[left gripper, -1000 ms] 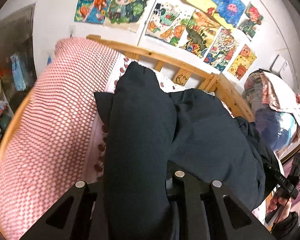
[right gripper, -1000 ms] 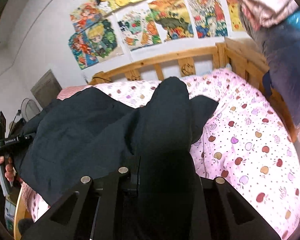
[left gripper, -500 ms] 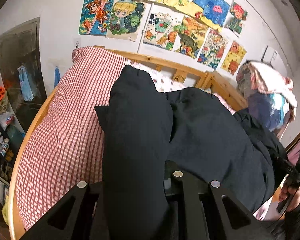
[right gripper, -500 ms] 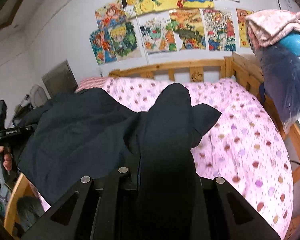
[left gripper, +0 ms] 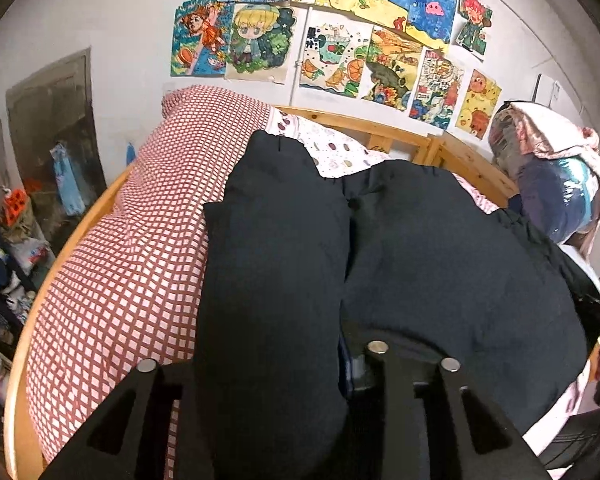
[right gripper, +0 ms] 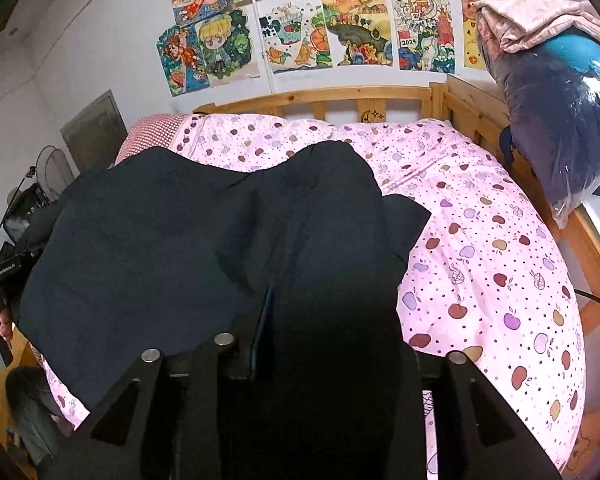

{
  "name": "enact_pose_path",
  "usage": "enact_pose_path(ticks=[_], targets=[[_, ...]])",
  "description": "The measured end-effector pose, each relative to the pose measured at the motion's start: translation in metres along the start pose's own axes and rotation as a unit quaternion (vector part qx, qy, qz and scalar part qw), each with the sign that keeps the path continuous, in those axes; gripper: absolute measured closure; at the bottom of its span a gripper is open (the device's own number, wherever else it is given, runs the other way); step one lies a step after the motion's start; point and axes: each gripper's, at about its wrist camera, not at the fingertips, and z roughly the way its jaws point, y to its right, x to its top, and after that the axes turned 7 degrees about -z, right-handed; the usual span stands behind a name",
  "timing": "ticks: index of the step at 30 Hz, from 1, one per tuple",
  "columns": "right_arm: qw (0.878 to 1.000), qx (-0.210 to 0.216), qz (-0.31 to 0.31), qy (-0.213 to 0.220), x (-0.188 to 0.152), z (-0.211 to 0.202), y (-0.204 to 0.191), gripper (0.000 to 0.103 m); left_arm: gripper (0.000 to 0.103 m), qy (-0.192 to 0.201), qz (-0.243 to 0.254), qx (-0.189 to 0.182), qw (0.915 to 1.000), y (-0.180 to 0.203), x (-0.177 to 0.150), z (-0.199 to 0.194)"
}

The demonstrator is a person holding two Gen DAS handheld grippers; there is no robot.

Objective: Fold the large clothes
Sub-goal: 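Press the folded black jacket flat with both grippers and release it, then raise both grippers and pull back from the folded jacket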

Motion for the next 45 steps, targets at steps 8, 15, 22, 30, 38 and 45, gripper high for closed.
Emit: enact_pose_path(ticks=[8,15,22,30,38,45], targets=[[0.999,-0.035,-0.02,-0.017,-0.001,0.006,-0.008,0.051,0.019,0.03,-0.023,0.032,0.9988,-0.009,-0.001,-0.007],[1.0,-0.003,-0.001,-0.019,0.0,-0.002,-0.002,0.014,0.009,0.049,-0.017,0.037,0.998,-0.006,-0.01,-0.02],[0.999,-0.042,-0.011,0.027,-0.003,-0.026,-0.003,0.006,0.003,0.061,-0.02,0.038,0.9972,0.001,-0.019,-0.037],[0.983,-0.118,-0.061,0.125,-0.006,-0.066,-0.035,0.006,0.0,0.085,-0.011,0.056,0.9948,0.015,-0.029,-0.06],[0.973,-0.106,-0.094,0.181,-0.012,-0.09,-0.063,0.006,0.0,0.101,0.021,0.048,0.9935,0.038,-0.043,-0.089],[0.973,-0.066,-0.078,0.206,-0.029,-0.103,-0.077,0.006,0.0,0.11,0.031,0.025,0.9931,0.058,-0.056,-0.114]])
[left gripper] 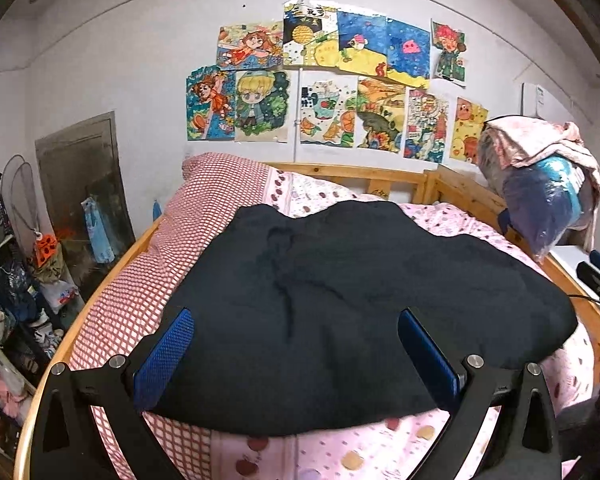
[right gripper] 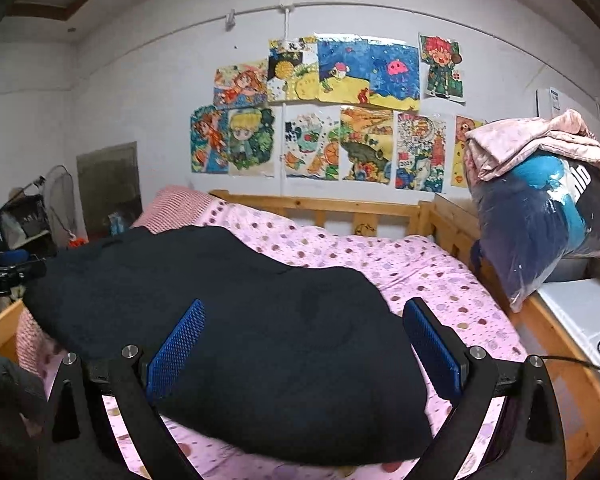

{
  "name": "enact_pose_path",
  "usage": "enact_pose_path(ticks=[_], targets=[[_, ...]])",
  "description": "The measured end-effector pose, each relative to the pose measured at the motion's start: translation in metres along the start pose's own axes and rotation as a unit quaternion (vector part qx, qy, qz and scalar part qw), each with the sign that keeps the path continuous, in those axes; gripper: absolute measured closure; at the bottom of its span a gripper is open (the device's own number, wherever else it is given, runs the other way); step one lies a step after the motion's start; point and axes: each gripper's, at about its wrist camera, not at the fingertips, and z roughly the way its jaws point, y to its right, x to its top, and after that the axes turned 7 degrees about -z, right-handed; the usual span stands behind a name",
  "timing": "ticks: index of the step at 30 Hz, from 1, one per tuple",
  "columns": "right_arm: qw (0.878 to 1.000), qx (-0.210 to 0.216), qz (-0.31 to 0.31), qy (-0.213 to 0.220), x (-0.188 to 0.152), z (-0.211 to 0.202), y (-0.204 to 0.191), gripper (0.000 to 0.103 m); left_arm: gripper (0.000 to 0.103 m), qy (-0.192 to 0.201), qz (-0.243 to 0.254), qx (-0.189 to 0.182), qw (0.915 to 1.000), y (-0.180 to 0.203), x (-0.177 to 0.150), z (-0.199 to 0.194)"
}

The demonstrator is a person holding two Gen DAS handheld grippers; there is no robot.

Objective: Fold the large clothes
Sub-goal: 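Raise both grippers and pull back from the folded jacket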

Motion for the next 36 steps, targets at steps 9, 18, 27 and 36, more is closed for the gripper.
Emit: enact_pose_path(ticks=[9,18,27,36], targets=[[0.999,0.011,-0.008,0.032,-0.023,-0.035,-0.036,0.006,0.0,0.008,0.004,-0.023,0.9997,0.016,-0.022,-0.034],[0.997,0.005,-0.046,0.056,-0.033,-0.072,-0.074,0.006,0.0,0.02,0.013,-0.025,0.9994,0.018,-0.047,-0.068],[0.998,0.009,-0.04,0.057,-0.043,-0.098,-0.094,0.006,0.0,0.034,0.012,-0.019,0.9992,0.008,-0.066,-0.096],[0.998,0.025,-0.024,0.054,-0.052,-0.111,-0.096,0.005,0.0,0.057,0.018,-0.013,0.9982,0.002,-0.077,-0.115]])
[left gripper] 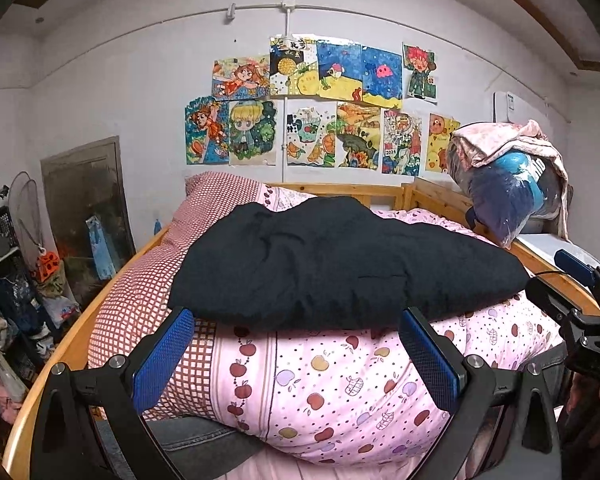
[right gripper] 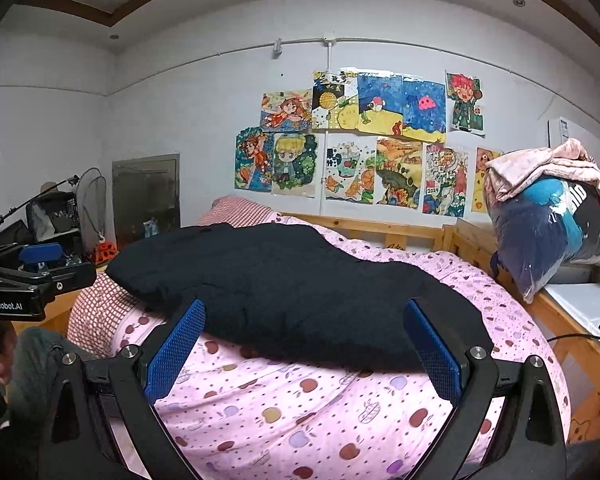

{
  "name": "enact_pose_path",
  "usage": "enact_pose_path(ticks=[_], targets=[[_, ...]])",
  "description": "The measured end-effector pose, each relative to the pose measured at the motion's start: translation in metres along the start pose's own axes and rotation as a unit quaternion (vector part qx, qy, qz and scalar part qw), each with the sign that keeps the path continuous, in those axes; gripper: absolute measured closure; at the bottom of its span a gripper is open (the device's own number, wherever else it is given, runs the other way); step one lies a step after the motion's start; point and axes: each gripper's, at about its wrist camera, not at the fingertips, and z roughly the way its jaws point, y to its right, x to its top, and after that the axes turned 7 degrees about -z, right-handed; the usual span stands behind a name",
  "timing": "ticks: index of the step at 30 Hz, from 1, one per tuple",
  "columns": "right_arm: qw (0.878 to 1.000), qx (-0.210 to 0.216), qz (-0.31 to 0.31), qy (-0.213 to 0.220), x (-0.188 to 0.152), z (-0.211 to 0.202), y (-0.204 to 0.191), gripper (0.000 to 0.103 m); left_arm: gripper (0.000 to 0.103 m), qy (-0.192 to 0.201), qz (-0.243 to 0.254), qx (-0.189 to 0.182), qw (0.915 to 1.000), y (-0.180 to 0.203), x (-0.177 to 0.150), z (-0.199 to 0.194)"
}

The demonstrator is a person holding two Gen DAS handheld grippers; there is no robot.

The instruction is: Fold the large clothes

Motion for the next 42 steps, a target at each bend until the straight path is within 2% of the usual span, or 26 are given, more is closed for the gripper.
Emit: enact_pose_path(ticks=[20,29,42], targets=[[0.999,0.018,0.026,-0.027,-0.019,-0.004,0.003,0.005,0.0,-0.006,0.003,0.003,1.0,-0.002,-0.018,-0.014],[0.999,0.011,0.033,-0.041,-0.023,0.007,0.005,0.005,0.0,-0.023,-0.011,0.007,0.9996,-0.009,-0.019,-0.001],[0.997,0.002,0.044,-0.058,-0.03,0.024,0.01,0.005,0.0,-0.027,-0.027,0.015,0.9991,-0.011,-0.02,0.016]])
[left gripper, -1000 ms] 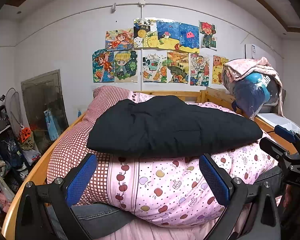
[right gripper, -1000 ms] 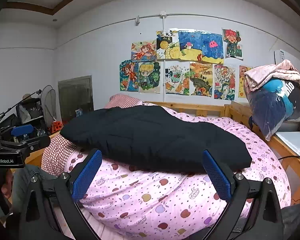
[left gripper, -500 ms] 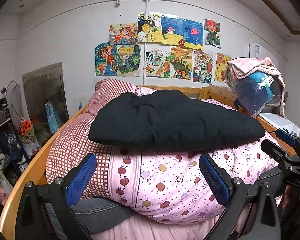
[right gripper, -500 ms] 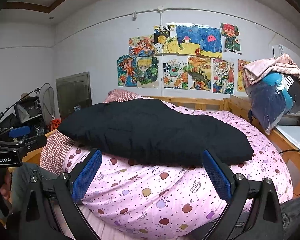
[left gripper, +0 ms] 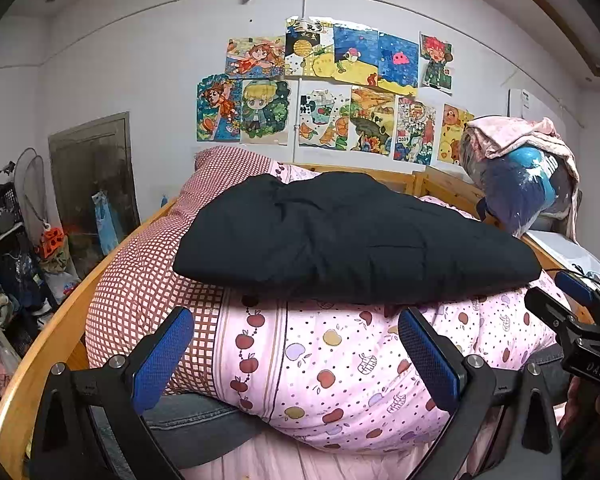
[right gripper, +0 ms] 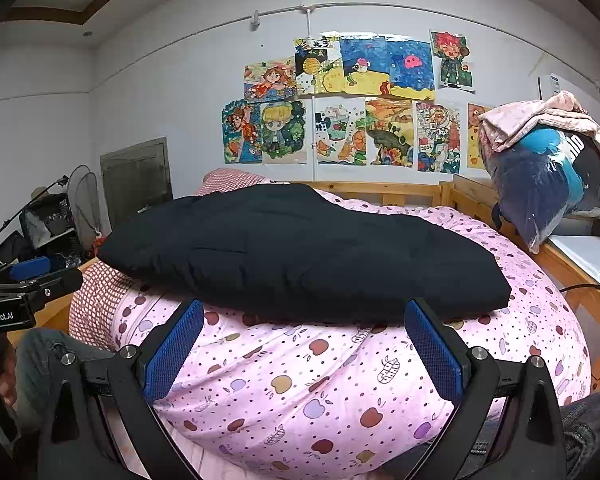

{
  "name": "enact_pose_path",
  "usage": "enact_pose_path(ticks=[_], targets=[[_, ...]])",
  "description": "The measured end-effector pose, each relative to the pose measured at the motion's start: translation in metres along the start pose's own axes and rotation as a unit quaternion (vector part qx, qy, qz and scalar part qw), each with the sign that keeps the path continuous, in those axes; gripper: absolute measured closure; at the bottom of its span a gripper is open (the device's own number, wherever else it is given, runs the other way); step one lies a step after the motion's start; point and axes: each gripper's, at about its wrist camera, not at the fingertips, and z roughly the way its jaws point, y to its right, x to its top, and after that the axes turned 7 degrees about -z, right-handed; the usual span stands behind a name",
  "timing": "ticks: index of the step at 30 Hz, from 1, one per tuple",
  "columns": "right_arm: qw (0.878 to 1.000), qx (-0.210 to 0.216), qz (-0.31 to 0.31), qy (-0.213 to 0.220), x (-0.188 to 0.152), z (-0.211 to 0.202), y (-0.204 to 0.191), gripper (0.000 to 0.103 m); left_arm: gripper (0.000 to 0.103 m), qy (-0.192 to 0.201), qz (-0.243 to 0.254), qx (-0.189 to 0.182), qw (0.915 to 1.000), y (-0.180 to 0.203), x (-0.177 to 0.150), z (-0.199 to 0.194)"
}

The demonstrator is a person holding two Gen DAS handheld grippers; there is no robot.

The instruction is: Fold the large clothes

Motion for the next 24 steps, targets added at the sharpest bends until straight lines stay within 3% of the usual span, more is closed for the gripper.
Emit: enact_pose_path(ticks=[24], targets=[[1.0,0.002,0.009,0.009,-0.0027,-0.0018,0.003,0.005,0.0,0.005,0.002,0.003,1.0,0.0023,-0.0018,0.0012]])
